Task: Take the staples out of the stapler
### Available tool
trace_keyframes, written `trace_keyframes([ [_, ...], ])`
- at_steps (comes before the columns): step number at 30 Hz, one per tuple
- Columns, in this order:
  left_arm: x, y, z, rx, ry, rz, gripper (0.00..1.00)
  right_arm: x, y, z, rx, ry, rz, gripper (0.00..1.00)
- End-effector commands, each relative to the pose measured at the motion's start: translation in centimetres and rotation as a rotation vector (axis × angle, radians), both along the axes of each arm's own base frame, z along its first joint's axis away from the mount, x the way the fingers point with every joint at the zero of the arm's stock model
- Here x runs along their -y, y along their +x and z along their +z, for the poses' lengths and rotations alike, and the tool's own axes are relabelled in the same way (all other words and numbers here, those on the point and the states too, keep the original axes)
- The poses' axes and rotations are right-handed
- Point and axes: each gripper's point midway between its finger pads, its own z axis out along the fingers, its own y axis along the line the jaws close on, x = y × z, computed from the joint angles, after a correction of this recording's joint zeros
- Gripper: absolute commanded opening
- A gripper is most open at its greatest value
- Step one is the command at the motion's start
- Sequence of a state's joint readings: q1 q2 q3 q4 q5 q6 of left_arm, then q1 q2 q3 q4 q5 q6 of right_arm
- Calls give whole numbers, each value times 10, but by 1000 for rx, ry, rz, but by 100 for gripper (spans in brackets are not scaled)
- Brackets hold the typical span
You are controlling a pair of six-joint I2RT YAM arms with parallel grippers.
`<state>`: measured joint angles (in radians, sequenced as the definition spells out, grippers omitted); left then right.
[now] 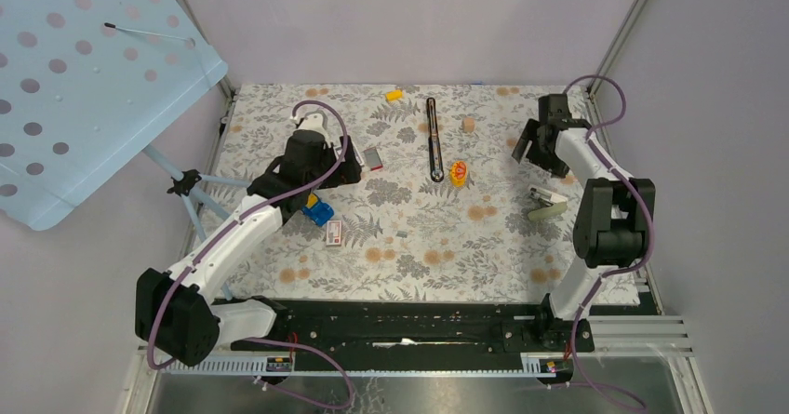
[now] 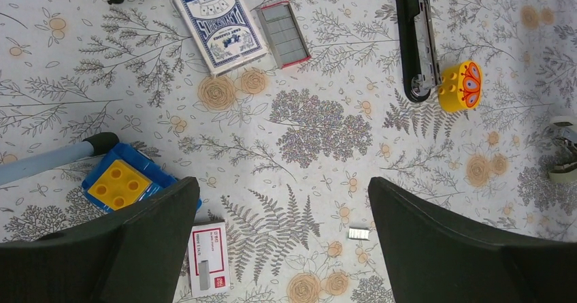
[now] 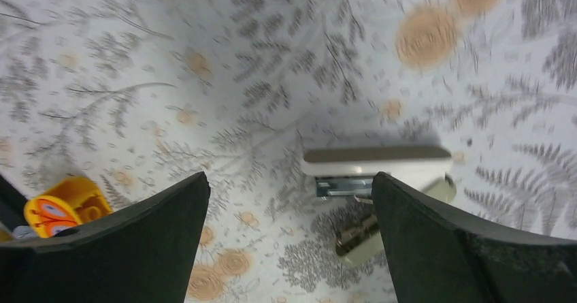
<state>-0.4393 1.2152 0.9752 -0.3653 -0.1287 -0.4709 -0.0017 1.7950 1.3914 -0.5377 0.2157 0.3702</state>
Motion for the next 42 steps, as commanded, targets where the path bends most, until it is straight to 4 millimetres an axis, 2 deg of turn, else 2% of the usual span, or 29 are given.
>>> trace_keyframes([
  [1, 3, 6, 8, 20, -14, -9, 99, 10, -37, 9, 4, 43, -196, 97],
  [4, 1, 6, 9, 26, -8, -2, 99, 7, -61, 8, 31, 78, -260, 97],
  [8, 1, 8, 6, 22, -7, -2, 99, 4, -87, 8, 117, 137, -363, 93],
  [12, 9, 7, -1, -11, -27, -34, 99, 6, -107, -5, 115, 144, -424, 89],
  [16, 8, 8, -1, -9, -26, -32, 99, 5, -111, -23, 70, 154, -431, 87],
  [23, 6, 7, 1, -3, -21, -29, 99, -1, -102, -53, -6, 198, -425, 86],
  [26, 3, 7, 1, 3, -16, -20, 99, 1, -101, -62, -23, 193, -425, 81],
  [36, 2, 7, 4, 8, -23, -17, 98, 21, -109, -74, -48, 98, -446, 68],
  [42, -3, 8, 8, 25, -24, -2, 98, 26, -113, -79, -52, 84, -440, 59],
])
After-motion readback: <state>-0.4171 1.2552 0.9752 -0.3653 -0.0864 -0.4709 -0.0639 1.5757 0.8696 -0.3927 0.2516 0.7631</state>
